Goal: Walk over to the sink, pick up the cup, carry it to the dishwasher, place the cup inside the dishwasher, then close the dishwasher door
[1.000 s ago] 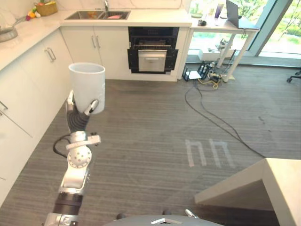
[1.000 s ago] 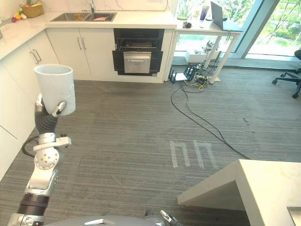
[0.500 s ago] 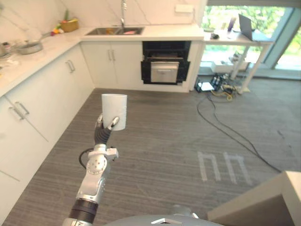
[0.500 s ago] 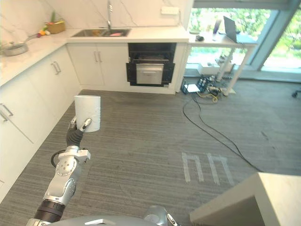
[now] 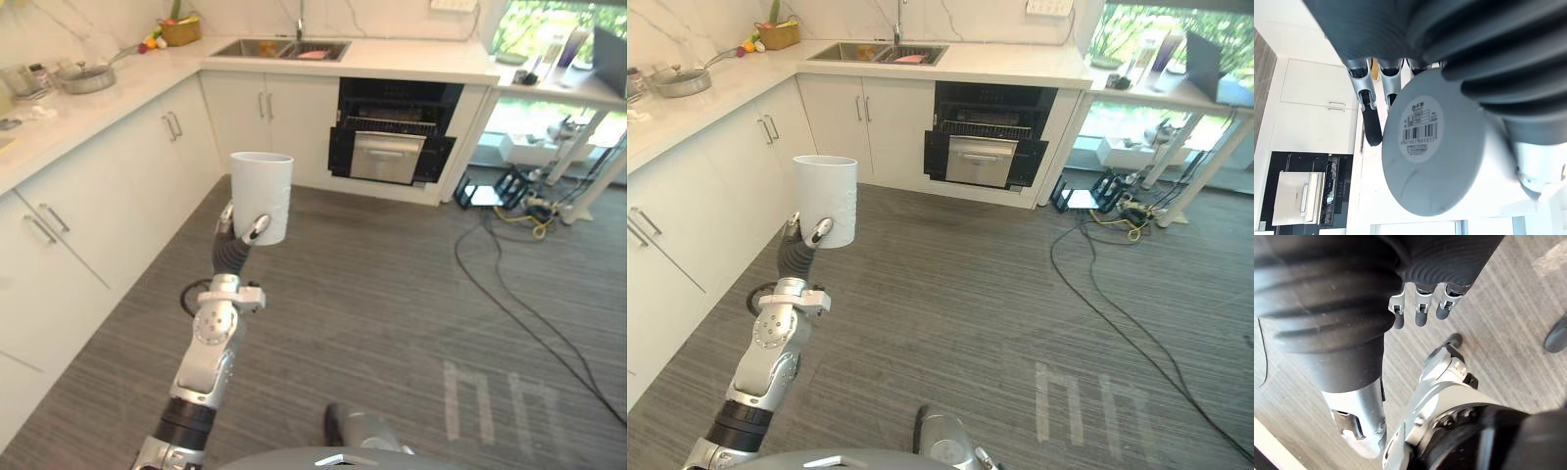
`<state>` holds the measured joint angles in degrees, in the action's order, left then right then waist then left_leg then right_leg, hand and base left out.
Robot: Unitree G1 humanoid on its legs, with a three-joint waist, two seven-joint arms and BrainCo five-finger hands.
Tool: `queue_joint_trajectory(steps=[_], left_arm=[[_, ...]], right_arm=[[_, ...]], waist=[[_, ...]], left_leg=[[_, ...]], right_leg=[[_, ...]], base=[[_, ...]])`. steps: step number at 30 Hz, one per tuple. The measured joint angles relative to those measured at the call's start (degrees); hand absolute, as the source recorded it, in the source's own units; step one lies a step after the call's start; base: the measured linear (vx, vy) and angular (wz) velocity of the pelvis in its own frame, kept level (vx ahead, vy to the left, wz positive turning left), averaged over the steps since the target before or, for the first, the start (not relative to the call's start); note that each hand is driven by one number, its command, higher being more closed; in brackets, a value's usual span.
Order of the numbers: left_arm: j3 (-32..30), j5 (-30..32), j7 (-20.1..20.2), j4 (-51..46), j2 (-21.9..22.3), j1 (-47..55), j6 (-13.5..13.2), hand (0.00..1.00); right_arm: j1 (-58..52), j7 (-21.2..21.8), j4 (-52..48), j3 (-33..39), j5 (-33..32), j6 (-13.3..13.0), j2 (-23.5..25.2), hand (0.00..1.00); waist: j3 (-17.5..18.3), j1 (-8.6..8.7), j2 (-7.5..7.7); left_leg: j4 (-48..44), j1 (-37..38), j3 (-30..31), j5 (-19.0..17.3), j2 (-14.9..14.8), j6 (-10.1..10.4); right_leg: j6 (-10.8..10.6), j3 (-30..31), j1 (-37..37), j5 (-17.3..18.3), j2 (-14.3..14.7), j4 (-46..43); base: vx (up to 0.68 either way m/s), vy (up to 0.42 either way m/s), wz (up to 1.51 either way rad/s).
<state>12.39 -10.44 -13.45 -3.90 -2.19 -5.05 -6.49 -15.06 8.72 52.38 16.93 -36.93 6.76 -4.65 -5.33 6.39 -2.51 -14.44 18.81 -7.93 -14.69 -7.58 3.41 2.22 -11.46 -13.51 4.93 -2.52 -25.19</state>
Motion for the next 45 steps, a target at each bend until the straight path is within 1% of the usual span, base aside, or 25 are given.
queue_joint_trajectory(steps=[2,3,5,6,7,9,11,13,16,17,19,20,24,25,27,30,32,33,35,36,37,39,42,44,45], left_arm=[[0.7,0.69,0.0,-0.23,1.17,0.13,-0.06,1.0],[0.91,0.7,0.0,-0.44,2.33,0.28,-0.06,1.0],[0.36,0.6,0.03,-1.95,3.07,1.82,-0.06,1.0],[-0.79,0.46,0.24,-2.76,3.17,3.03,-0.08,1.0],[-2.36,-0.22,0.56,-3.26,3.0,3.78,-0.18,1.0],[-4.12,-1.25,1.31,-4.29,2.18,4.98,-0.44,1.0],[-5.19,-1.26,1.31,-4.36,0.89,5.93,-0.52,1.0],[-5.34,-1.22,1.14,-4.37,0.52,6.69,-0.59,1.0],[-5.27,-1.21,1.26,-3.92,0.41,6.45,-0.7,1.0],[-5.76,-1.23,1.24,-2.19,-0.7,6.37,-0.97,1.0],[-7.93,-1.23,1.31,-1.03,-2.27,6.32,-0.99,1.0],[-8.03,-1.25,1.34,-0.73,-2.58,6.1,-0.99,1.0],[-7.32,-1.18,3.33,3.01,-3.23,3.82,-2.42,1.0],[-7.27,-1.0,3.53,3.0,-3.45,3.77,-2.78,1.0],[-6.88,-0.6,3.12,3.0,-3.41,3.71,-2.98,1.0],[-4.97,-0.61,2.35,3.43,-3.57,2.32,-3.51,1.0],[-3.88,-0.6,2.44,3.48,-3.52,2.16,-3.51,1.0],[-3.32,-0.51,2.74,3.59,-3.6,2.21,-3.48,1.0],[-3.35,-0.42,3.47,3.52,-4.53,2.35,-3.47,1.0],[-3.2,-0.41,3.67,4.19,-3.94,2.62,-3.28,1.0],[-2.66,-0.37,3.78,4.65,-2.32,2.92,-3.26,1.0],[-0.76,-0.33,3.81,4.71,-1.19,2.33,-3.1,1.0],[0.92,0.26,3.78,4.63,-0.27,2.69,-2.91,1.0],[1.08,0.6,3.71,2.54,1.54,3.48,-2.3,1.0],[1.01,0.57,3.6,1.23,1.89,4.05,-2.2,1.0]], right_arm=[[-0.18,-0.13,-0.35,0.41,-0.65,-0.29,1.08,0.0],[-0.67,-0.1,-0.39,1.27,-0.37,-0.48,1.18,0.0],[-0.93,-0.11,-0.43,1.17,0.71,-1.66,0.54,0.0],[-1.23,-0.07,-0.73,1.09,0.73,-2.93,0.33,0.0],[-1.03,-0.01,-0.72,0.29,0.64,-3.76,0.13,0.0],[1.16,0.4,-0.57,-1.48,0.61,-4.3,-0.58,0.0],[4.71,0.68,0.49,-3.06,0.63,-5.09,-0.93,0.0],[7.28,0.74,0.82,-5.44,0.02,-6.0,-1.43,0.0],[8.37,0.66,3.16,-5.73,-1.68,-6.36,-2.46,0.0],[8.64,0.61,5.45,-5.66,-2.08,-6.42,-1.42,0.0],[8.55,0.6,7.2,-5.42,-2.09,-6.42,-0.5,0.0],[8.47,0.46,7.25,-5.43,-2.08,-6.18,-0.34,0.0],[5.83,-1.53,7.09,-2.51,-2.04,-5.3,0.47,0.0],[5.01,-1.76,5.95,-2.15,-1.34,-6.98,0.83,0.0],[5.0,-1.78,4.68,-2.27,-0.9,-7.65,0.7,0.0],[4.95,-1.72,3.47,-2.25,-1.76,-8.09,1.96,0.0],[3.88,-1.68,1.96,-2.23,-1.61,-7.78,1.89,0.0],[2.91,-1.69,1.82,-2.44,-0.84,-7.72,2.06,0.0],[1.12,-1.68,2.05,-3.52,-0.21,-7.57,2.93,0.0],[0.03,-1.66,2.55,-3.7,0.32,-7.57,3.01,0.0],[-0.09,-1.43,2.39,-2.83,0.04,-7.81,1.63,0.0],[0.93,-1.75,2.43,-2.84,0.06,-7.49,-0.33,0.0],[1.59,-1.75,0.4,-2.26,0.06,-6.14,0.79,0.0],[0.74,-1.68,-0.87,-2.27,0.64,-5.76,0.17,0.0],[0.6,-1.7,-1.5,-2.48,0.96,-5.7,-0.32,0.0]], waist=[[-0.46,-0.16,0.9],[-0.58,-0.24,1.02],[-0.69,-0.6,-0.36],[-0.25,-1.13,-1.07],[-0.19,-1.94,-0.92],[-0.18,-3.57,-0.73],[-0.34,-4.67,0.73],[-0.54,-5.07,1.0],[-0.69,-5.17,-1.06],[-0.74,-5.9,0.77],[-0.51,-6.01,3.1],[-0.14,-5.81,4.06],[-0.29,-5.12,5.27],[-0.48,-4.22,5.05],[-1.17,-3.75,3.76],[-1.2,-2.31,3.61],[-1.99,-1.22,2.66],[-2.19,-1.28,3.25],[-2.54,-1.27,6.64],[-2.66,-1.08,6.58],[-2.89,-0.97,4.0],[-1.81,-1.06,-0.2],[-2.31,-1.26,2.15],[-2.56,-2.3,0.64],[-2.55,-2.87,-0.12]], left_leg=[[-15.3,-4.73,0.5,4.83,-1.56,6.75],[-28.91,-11.17,1.74,11.31,-4.06,10.37],[-45.99,-18.64,0.35,14.24,-8.14,8.83],[-51.04,-21.81,-1.78,12.22,-10.21,5.23],[-49.97,-24.26,-4.04,8.94,-10.63,0.99],[-39.6,-28.15,-7.3,4.99,-9.62,-0.43],[-21.27,-29.91,-7.82,3.92,-4.91,-0.17],[2.48,-32.27,-5.12,10.99,-0.54,2.63],[7.38,-35.85,-4.64,14.35,-0.98,2.61],[2.85,-34.7,-4.67,20.13,-0.05,0.84],[-3.22,-34.57,-3.81,16.92,2.44,-3.86],[-4.14,-34.09,-4.64,15.3,3.31,-4.24],[-1.31,-23.55,-6.1,9.89,9.06,-6.75],[1.88,-18.19,-5.9,9.24,10.26,-6.93],[5.22,-13.1,-5.37,8.38,10.36,-6.99],[8.62,-8.8,-3.44,6.16,9.3,-6.36],[9.14,-6.95,-2.65,4.9,7.38,-5.46],[10.18,-4.93,-2.58,3.92,7.07,-4.35],[10.08,-1.4,-1.76,1.3,8.89,-2.12],[9.34,0.68,-1.19,-1.14,8.07,-0.84],[9.45,1.81,-1.41,-3.43,5.42,-0.28],[9.0,1.97,-1.94,-3.88,2.57,-0.37],[-10.78,-4.08,-2.79,1.65,0.92,2.09],[-34.27,-13.39,0.98,8.48,-3.4,7.31],[-39.99,-15.91,1.79,8.49,-4.35,7.29]], right_leg=[[0.15,-0.69,4.27,2.75,-0.29,0.95],[0.51,-1.49,7.33,4.19,0.16,2.22],[1.12,-1.63,12.77,6.0,1.9,5.06],[1.22,-1.38,16.7,6.68,2.72,7.68],[1.36,-0.39,19.84,7.03,2.8,10.07],[1.2,1.63,22.62,7.0,2.35,13.8],[-0.54,3.57,24.02,6.57,-0.06,15.69],[-3.86,5.61,26.87,6.15,-1.86,18.77],[-6.77,6.52,30.85,8.56,-0.99,20.48],[-7.22,8.74,33.28,9.67,-3.28,19.58],[-6.45,9.51,32.14,8.35,-6.27,13.14],[-6.67,9.1,31.73,7.77,-7.55,10.8],[-12.65,9.34,20.85,-3.33,-14.57,-21.62],[-9.93,8.26,15.0,-0.34,-15.21,-33.42],[-6.78,4.97,10.61,4.21,-14.08,-35.94],[-5.04,1.07,1.1,9.63,-8.81,-23.91],[-5.68,-0.06,-1.34,5.34,-5.09,-4.6],[-6.9,-1.09,-1.17,-0.87,-3.94,9.46],[-6.9,-1.83,-0.97,-5.39,-5.07,16.25],[-3.82,-1.96,-0.42,-12.88,-5.1,13.64],[0.04,-2.62,-0.99,-12.13,-2.8,10.81],[1.14,-3.82,-2.7,-7.44,-0.49,6.64],[1.66,-4.47,1.25,-2.61,-1.03,5.0],[2.65,-3.55,6.91,-0.76,1.83,8.19],[3.07,-2.98,8.14,-0.32,2.85,8.78]], base=[[0.47,-0.275,0.19],[0.45,-0.162,0.25],[0.47,-0.111,0.03],[0.5,-0.079,-0.21],[0.42,-0.059,-0.26],[0.41,-0.005,-0.5],[0.43,0.084,-0.63],[0.48,0.169,-0.44],[0.54,0.304,-0.34],[0.56,0.322,-0.54],[0.54,0.301,-0.41],[0.56,0.285,-0.08],[0.59,0.292,-0.01],[0.42,0.191,0.08],[0.39,0.108,0.01],[0.31,-0.035,0.31],[0.46,-0.139,0.41],[0.49,-0.173,0.23],[0.55,-0.226,0.21],[0.6,-0.24,0.16],[0.59,-0.224,0.12],[0.53,-0.201,0.0],[0.44,-0.268,0.05],[0.39,-0.128,-0.14],[0.4,-0.025,-0.49]])
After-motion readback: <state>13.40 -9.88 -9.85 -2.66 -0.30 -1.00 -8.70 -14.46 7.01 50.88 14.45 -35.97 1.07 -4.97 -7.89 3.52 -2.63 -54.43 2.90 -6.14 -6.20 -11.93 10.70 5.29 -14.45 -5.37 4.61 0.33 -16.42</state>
